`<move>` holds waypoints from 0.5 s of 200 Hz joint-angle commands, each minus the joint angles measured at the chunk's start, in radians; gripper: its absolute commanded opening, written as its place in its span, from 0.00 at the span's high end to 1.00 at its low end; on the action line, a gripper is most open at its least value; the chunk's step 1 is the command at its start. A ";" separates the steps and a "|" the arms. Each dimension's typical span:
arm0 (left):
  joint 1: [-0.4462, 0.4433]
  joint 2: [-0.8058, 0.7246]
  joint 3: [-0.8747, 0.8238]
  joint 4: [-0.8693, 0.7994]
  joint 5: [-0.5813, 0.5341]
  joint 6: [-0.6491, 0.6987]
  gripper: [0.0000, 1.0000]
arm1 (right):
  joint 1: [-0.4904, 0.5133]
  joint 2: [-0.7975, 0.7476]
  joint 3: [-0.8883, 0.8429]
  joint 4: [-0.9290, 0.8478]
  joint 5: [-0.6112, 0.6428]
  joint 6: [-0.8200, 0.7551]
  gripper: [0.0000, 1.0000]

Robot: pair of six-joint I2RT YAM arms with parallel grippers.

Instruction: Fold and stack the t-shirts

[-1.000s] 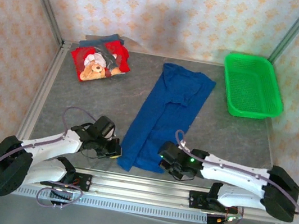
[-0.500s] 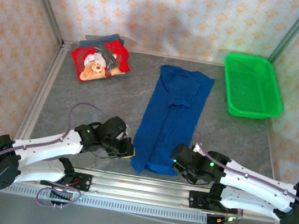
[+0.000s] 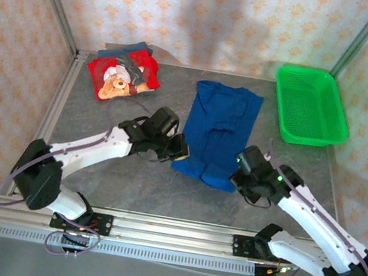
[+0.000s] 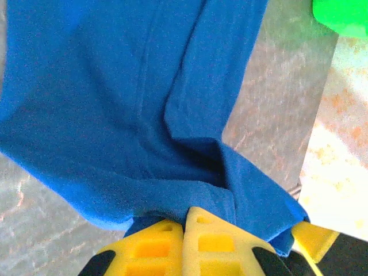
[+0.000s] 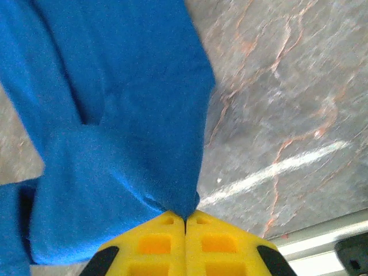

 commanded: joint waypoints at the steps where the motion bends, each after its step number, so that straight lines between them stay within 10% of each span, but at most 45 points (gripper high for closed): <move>1: 0.047 0.080 0.123 -0.060 0.000 0.070 1.00 | -0.118 0.098 0.083 0.029 -0.092 -0.219 1.00; 100: 0.200 0.505 0.556 -0.204 0.007 0.248 1.00 | -0.482 0.585 0.391 0.072 -0.267 -0.570 1.00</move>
